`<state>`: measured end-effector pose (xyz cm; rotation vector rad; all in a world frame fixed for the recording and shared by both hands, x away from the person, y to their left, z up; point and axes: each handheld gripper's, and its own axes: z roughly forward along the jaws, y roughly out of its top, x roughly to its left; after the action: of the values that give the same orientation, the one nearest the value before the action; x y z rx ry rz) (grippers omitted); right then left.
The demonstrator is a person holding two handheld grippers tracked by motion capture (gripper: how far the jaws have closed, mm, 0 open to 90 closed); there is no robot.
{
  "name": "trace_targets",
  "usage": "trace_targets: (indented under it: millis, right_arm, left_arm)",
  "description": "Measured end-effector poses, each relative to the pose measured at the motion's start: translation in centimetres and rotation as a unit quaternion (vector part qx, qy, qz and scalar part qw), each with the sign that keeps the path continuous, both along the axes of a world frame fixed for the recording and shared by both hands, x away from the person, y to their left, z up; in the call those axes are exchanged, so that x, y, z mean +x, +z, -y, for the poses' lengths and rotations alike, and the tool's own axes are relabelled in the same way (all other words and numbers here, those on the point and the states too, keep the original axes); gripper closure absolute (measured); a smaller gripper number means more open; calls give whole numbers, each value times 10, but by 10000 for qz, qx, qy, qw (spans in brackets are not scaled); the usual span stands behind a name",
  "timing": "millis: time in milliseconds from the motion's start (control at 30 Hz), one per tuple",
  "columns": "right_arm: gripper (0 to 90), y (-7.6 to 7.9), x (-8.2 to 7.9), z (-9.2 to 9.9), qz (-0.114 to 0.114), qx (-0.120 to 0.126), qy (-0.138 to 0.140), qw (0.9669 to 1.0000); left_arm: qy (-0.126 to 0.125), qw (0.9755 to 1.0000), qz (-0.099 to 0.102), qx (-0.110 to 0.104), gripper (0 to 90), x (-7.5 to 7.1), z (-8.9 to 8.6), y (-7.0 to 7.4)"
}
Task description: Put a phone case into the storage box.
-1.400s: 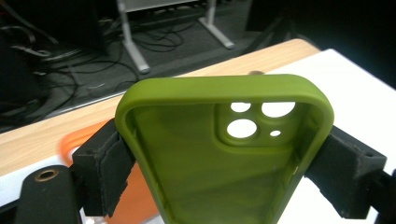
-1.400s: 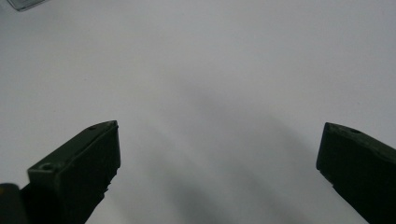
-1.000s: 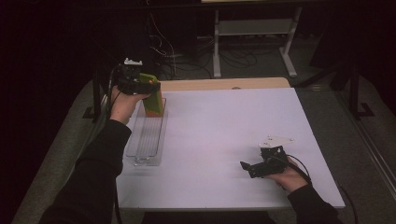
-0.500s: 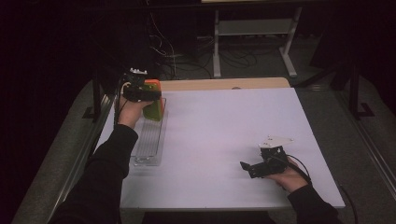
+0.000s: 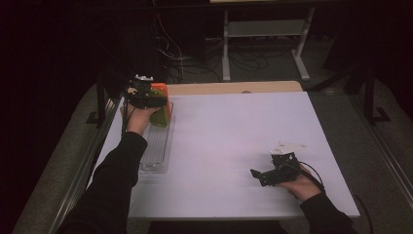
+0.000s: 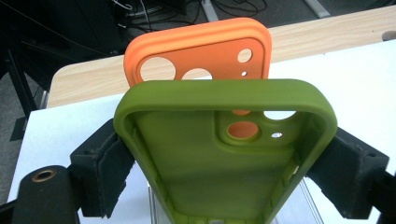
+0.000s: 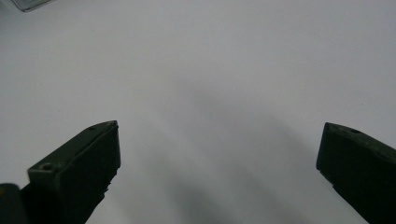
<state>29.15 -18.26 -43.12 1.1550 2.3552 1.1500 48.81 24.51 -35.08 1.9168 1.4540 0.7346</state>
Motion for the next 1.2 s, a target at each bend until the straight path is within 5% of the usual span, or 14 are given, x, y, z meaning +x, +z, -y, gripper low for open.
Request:
trace_targets:
  millis: [333,900,1200]
  right_arm:
    - [0,0,0,0,-5,14,11,10000]
    - [0,0,0,-1,-12,-12,26,10000]
    - [0,0,-1,0,5,-41,45,10000]
  left_arm:
    - [66,10000,-46,59,119,4,3,-6]
    - [29,9998,18,-193,30,4,2,-4]
    - [-394,9982,-30,-460,25,-8,-3,9]
